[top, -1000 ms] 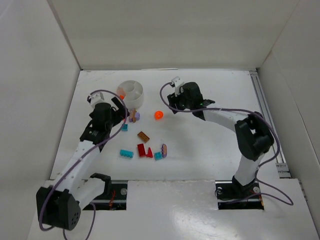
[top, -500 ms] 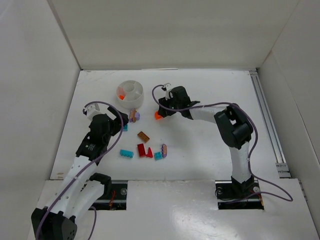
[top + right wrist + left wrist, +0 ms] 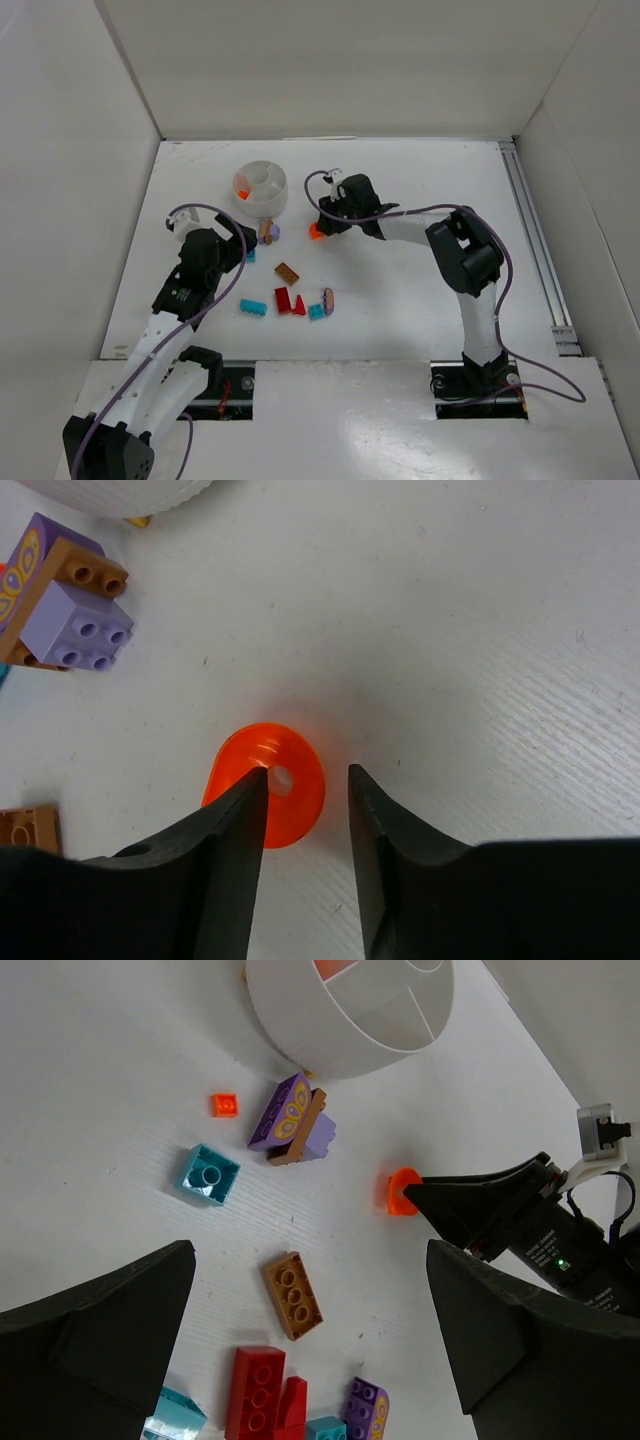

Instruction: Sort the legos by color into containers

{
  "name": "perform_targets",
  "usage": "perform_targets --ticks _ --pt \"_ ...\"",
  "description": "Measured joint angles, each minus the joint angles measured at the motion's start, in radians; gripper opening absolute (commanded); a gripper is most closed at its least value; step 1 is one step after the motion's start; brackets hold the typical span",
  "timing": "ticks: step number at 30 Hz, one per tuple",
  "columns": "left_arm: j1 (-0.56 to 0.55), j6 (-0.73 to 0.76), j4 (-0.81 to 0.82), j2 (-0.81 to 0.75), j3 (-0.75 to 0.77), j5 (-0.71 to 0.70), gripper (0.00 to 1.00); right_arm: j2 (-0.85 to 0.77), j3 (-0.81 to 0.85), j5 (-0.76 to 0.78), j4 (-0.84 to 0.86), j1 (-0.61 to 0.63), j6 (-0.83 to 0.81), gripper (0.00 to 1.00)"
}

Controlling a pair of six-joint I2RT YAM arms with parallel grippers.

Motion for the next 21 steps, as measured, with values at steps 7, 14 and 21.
perform_targets --ticks 7,14,21 --pt "0.0 0.01 0.004 0.0 0.0 0.031 0.98 0.0 -0.007 -0.001 0.011 0.002 0.01 0.01" --pt "0.0 0.078 0.098 0.031 -0.014 0.159 0.94 -0.003 -0.036 -0.048 0.074 0.006 -0.017 0.0" --pt "-0.016 0.193 0.255 0.122 -0.048 0.4 0.85 -0.172 -0.219 -0.183 0.136 0.006 -0.095 0.0"
